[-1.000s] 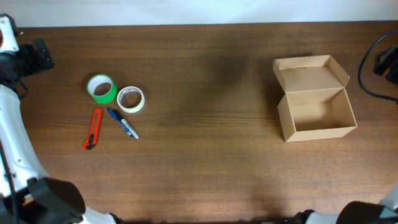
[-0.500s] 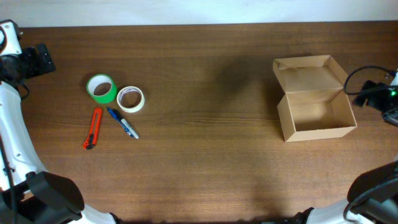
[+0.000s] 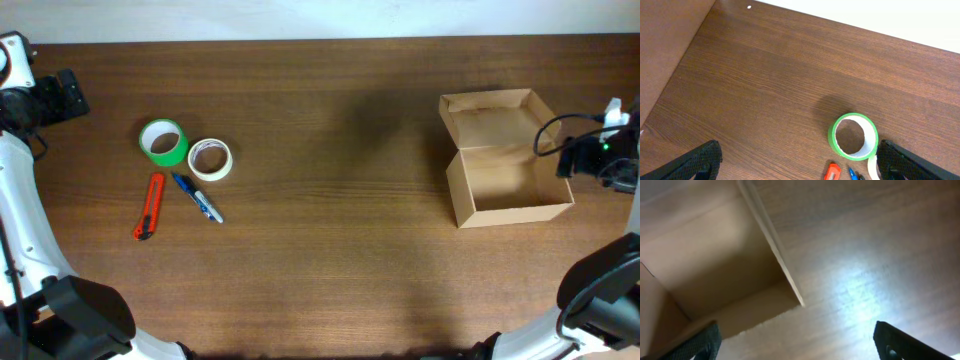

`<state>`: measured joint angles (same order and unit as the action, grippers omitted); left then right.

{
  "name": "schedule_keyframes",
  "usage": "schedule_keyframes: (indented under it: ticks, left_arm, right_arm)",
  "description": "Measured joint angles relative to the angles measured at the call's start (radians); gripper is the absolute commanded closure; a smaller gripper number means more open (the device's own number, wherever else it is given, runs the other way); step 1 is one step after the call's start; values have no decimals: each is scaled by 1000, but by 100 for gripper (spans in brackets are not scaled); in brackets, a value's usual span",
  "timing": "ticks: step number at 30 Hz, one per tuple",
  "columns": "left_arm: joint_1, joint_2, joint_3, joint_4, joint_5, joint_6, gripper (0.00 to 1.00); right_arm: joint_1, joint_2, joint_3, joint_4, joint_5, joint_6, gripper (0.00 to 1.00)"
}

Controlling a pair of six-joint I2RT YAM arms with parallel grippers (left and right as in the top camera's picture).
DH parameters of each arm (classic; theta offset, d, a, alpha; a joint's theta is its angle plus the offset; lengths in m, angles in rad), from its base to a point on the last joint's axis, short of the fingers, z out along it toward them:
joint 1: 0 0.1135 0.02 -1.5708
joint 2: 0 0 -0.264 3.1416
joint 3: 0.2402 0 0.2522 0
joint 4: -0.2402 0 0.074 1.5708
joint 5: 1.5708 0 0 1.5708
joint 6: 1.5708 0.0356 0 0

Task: Pack container
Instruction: 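Move the right gripper to the cardboard box's right wall, then push the cardboard box leftward with the right gripper toward the items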

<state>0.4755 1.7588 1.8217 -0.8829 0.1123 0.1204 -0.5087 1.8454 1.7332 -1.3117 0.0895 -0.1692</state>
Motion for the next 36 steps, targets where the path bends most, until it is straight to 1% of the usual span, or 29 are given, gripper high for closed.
schedule_keyframes:
  ticks: [2, 4, 6, 7, 11, 13, 16, 22, 25, 27, 28, 29, 30, 31, 32, 33, 36]
  left_arm:
    - [0, 0, 0, 0, 0, 0, 0]
    - [0, 0, 0, 0, 0, 0, 1]
    - [0, 0, 0, 0, 0, 0, 1]
    - [0, 0, 0, 0, 0, 0, 1]
    - [0, 0, 0, 0, 0, 0, 1]
    - [0, 0, 0, 0, 0, 0, 1]
    - [0, 0, 0, 0, 0, 0, 1]
    - [0, 0, 0, 0, 0, 0, 1]
    - [0, 0, 0, 0, 0, 0, 1]
    - [0, 0, 0, 0, 0, 0, 1]
    - [0, 0, 0, 0, 0, 0, 1]
    - [0, 0, 0, 0, 0, 0, 0]
    - [0, 0, 0, 0, 0, 0, 1]
    - [0, 0, 0, 0, 0, 0, 1]
    - [0, 0, 0, 0, 0, 0, 1]
    - [0, 0, 0, 0, 0, 0, 0]
    - [0, 0, 0, 0, 0, 0, 1]
  right_arm:
    - [5, 4, -2, 11, -19, -19, 2]
    - [8, 5, -3, 13, -44, -64, 12]
    - [10, 5, -3, 28, -61, -113, 26]
    - [11, 5, -3, 44, -64, -148, 29]
    - [12, 5, -6, 124, -68, -208, 30]
    - [13, 5, -6, 148, -68, -231, 23]
    - [13, 11, -6, 146, -68, -257, 20]
    - [13, 98, -7, 86, -68, -281, 20]
    - [13, 168, -8, 79, -68, -276, 27]
    - [13, 209, -9, 79, -68, -265, 37]
    - [13, 225, -9, 80, -69, -256, 45]
    - [13, 246, -9, 84, -69, -254, 60]
    - [13, 260, -10, 87, -71, -241, 73]
    - [13, 273, -10, 90, -71, -236, 85]
    - [13, 283, -11, 90, -72, -228, 94]
    - [13, 291, -11, 93, -73, -218, 96]
    - [13, 296, -12, 96, -97, -204, 96]
